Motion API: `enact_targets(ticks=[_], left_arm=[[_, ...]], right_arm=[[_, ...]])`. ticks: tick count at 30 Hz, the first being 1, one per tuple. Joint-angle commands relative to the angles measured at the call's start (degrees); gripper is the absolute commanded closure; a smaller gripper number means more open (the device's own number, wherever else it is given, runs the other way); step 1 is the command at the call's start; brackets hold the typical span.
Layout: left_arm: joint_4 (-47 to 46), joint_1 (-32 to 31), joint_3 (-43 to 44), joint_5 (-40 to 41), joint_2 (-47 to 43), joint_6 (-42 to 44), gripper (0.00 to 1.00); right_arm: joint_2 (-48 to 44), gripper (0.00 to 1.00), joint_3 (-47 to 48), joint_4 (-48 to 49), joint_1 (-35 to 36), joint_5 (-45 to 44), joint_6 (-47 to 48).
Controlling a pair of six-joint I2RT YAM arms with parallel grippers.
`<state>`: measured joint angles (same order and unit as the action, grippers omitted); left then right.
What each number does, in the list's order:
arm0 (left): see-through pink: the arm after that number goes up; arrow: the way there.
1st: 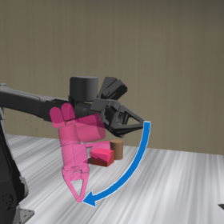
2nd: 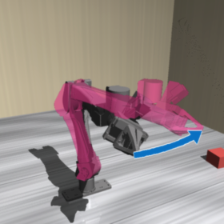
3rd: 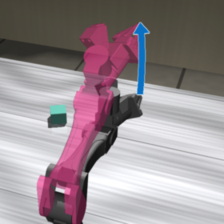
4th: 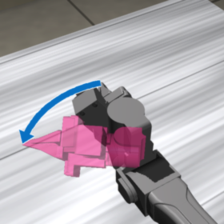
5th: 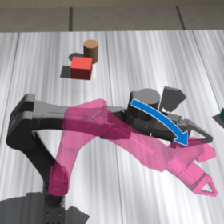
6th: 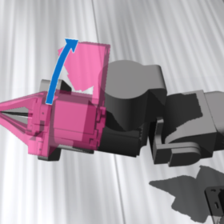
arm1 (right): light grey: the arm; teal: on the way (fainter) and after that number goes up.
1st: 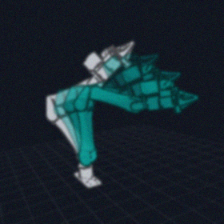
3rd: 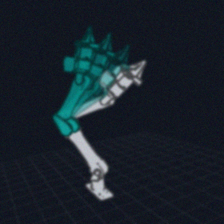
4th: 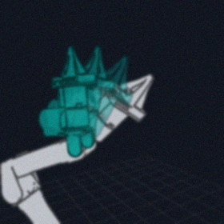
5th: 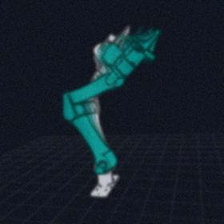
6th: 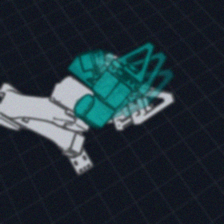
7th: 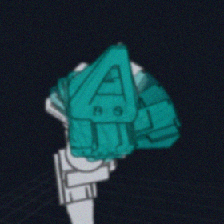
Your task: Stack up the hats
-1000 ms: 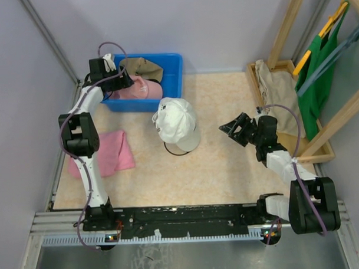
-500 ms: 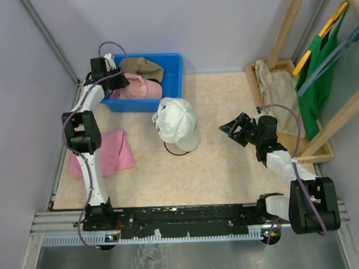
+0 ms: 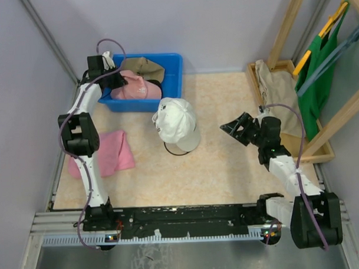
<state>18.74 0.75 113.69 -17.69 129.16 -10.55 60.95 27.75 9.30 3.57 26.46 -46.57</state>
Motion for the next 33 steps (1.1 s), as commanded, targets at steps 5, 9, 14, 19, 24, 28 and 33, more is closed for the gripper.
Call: enact_targets(ticks=[5, 9, 14, 19, 24, 28, 33], left_arm=[[2.4, 0.4, -0.4, -8.9, -18.3, -3.8, 1.00], [3.4, 1.3, 0.8, -13.9, -23.4, -6.8, 1.00], [1.5, 1.8, 1.5, -22.2, -28.1, -12.6, 1.00], [-3.4, 1.6, -0.4, -30.7, -32.6, -21.0, 1.00], [-15.3, 1.0, -7.7, -36.4, -38.3, -32.6, 1.00], [-19.8, 0.4, -10.1, -38.6, -41.4, -40.5, 1.00], [-22.8, 0.1, -10.9, -40.8, -43.9, -46.1, 1.00]], right_arm=[[-7.2, 0.28, 3.1, 1.2, 1.2, 0.9, 1.9], [-9.6, 0.29, 4.1, 4.3, 4.4, 0.9, 1.7], [-11.4, 0.30, 6.9, 11.2, 8.8, 3.1, 0.0], [-10.5, 0.30, 12.2, 17.1, 13.3, 5.2, -2.6], [-5.1, 0.29, 16.2, 24.6, 20.0, 4.8, -0.2], [0.5, 0.30, 17.1, 32.9, 23.8, 2.9, 3.9], [10.2, 0.30, 17.2, 46.3, 25.2, 2.7, 1.5]])
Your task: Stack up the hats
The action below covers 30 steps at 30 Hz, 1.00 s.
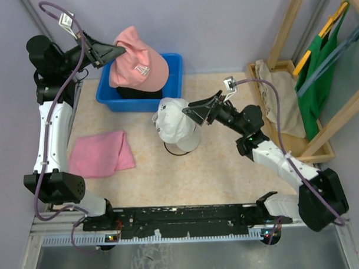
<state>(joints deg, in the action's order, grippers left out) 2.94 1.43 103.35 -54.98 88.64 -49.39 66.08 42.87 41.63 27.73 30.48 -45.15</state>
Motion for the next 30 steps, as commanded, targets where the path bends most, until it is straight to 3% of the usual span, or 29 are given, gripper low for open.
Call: enact_targets(ticks=[1, 11, 30], left_arm=[[-7.1, -0.6, -0.9, -3.5, -4.0, -7.7, 1.00], [-10.3, -1.0, -7.6, -3.6, -10.0, -10.7, 1.00], [-13.0, -1.6, -10.9, -3.8, -12.3, -13.3, 1.00]], right_arm=[[6.5, 0.31, 1.9, 16.6, 1.4, -1.6, -0.4], [15.6, 0.31, 3.7, 37.9, 2.7, -2.8, -7.0], [25.4, 0.29, 12.4, 42.1, 7.0, -3.1, -9.4]])
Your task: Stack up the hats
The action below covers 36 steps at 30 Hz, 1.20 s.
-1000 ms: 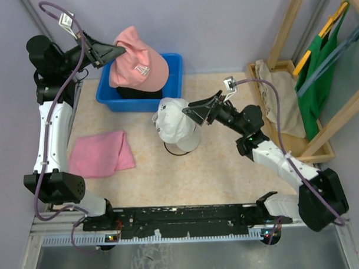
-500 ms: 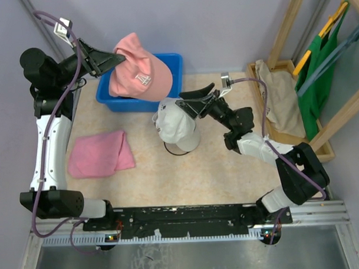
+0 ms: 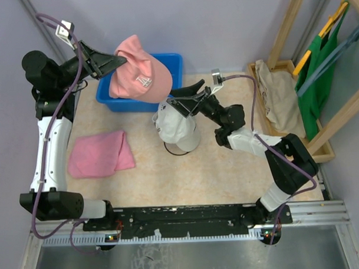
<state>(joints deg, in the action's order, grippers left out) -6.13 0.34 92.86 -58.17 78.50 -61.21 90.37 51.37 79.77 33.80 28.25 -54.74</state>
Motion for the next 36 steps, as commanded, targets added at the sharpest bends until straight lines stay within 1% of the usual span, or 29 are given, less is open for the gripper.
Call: enact_targets(ticks=[1, 8, 11, 13, 16, 17, 18, 19, 21, 22, 23, 26, 27, 29, 32, 34, 36], left_arm=[[-4.0, -0.6, -0.4, -0.6, -2.1, -1.6, 1.00], [-4.6, -1.0, -0.6, -0.7, -2.2, -2.0, 1.00], [-4.7, -1.2, -0.8, -0.5, -2.0, -2.1, 1.00], [-4.9, -1.2, -1.4, -0.4, -2.1, -2.1, 1.00], [-5.6, -1.2, -2.2, -0.3, -2.0, -2.4, 1.00], [-5.7, -1.2, -2.3, -0.4, -2.0, -2.4, 1.00], [-5.8, -1.1, -2.3, -0.3, -1.9, -2.3, 1.00], [-5.3, -1.2, -2.2, -0.1, -1.8, -1.8, 1.00], [-3.1, -1.1, -1.5, 0.4, -1.3, 0.3, 1.00], [-1.8, -1.1, -1.0, 0.6, -0.9, 2.1, 1.00], [-0.6, -1.0, -0.6, 1.1, -0.5, 3.5, 1.00], [4.2, -1.0, 0.8, 3.3, 0.7, 8.7, 1.00], [5.1, -0.8, 0.8, 4.0, 0.9, 10.1, 0.94], [7.4, -0.4, 0.4, 6.3, 1.0, 13.0, 0.75], [7.3, 1.0, -2.6, 8.3, -0.2, 15.4, 0.59], [7.8, 2.2, -4.9, 9.3, -1.3, 17.6, 0.57], [11.2, 3.7, -7.0, 11.3, -2.5, 20.8, 0.52]], right_arm=[[1.5, 0.29, 4.2, 3.7, 1.0, -0.8, 0.3], [2.7, 0.30, 5.1, 3.7, 1.3, -1.1, 0.1], [3.8, 0.33, 6.8, 3.6, 1.8, -0.7, -0.6], [4.8, 0.36, 8.2, 3.3, 2.4, -0.6, -0.8], [7.0, 0.49, 10.1, 3.2, 3.4, -0.2, -1.8], [7.5, 0.58, 10.6, 3.2, 3.5, 0.1, -2.1], [7.5, 0.72, 10.6, 3.3, 3.5, 0.1, -2.6], [7.4, 0.82, 10.2, 3.8, 3.5, 0.1, -3.3], [6.3, 0.91, 9.0, 4.0, 3.4, -0.2, -4.7], [5.2, 0.94, 8.1, 3.4, 3.4, -0.3, -5.6], [3.1, 0.99, 7.8, 1.6, 3.3, 0.0, -6.6], [-2.5, 1.00, 8.4, -9.8, 3.0, 1.9, -8.4], [-4.2, 1.00, 9.0, -14.3, 2.7, 2.9, -8.9], [-7.4, 1.00, 9.8, -20.6, 1.6, 4.8, -10.7], [-11.4, 1.00, 9.9, -25.2, -1.5, 7.7, -14.9], [-13.5, 1.00, 10.0, -27.8, -4.3, 9.5, -18.4], [-15.1, 1.00, 9.7, -28.1, -6.8, 10.5, -21.5]])
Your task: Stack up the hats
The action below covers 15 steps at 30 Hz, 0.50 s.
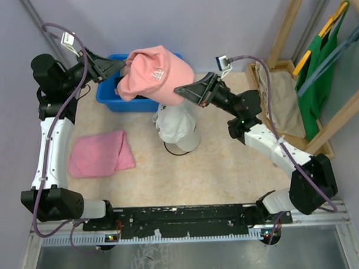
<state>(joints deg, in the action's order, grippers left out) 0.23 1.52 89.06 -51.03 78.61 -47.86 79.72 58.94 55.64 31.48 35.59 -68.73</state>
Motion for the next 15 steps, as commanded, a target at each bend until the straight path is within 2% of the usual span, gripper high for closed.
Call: enact_targets(ticks=[1, 3, 5, 10, 15], left_arm=[[6.6, 3.2, -4.3, 5.6, -3.3, 9.3, 0.49], [8.1, 4.9, -7.7, 7.3, -4.9, 11.3, 0.41], [8.5, 6.4, -11.7, 7.8, -6.3, 12.5, 0.39], [3.8, 6.9, -25.4, 4.3, -9.9, 13.2, 0.53], [4.4, 5.7, -32.2, 2.2, -10.4, 18.5, 0.51]], right_arm=[[-5.0, 1.00, 2.3, -4.6, -5.6, 3.7, -8.4], [-5.9, 1.00, 2.1, -4.5, -7.6, 4.3, -9.7], [-5.6, 1.00, 2.1, -3.6, -8.6, 5.3, -11.4], [-4.2, 1.00, 1.0, 0.9, -10.4, 6.5, -16.1], [-2.8, 1.00, 1.4, 2.6, -10.6, 6.8, -17.7]])
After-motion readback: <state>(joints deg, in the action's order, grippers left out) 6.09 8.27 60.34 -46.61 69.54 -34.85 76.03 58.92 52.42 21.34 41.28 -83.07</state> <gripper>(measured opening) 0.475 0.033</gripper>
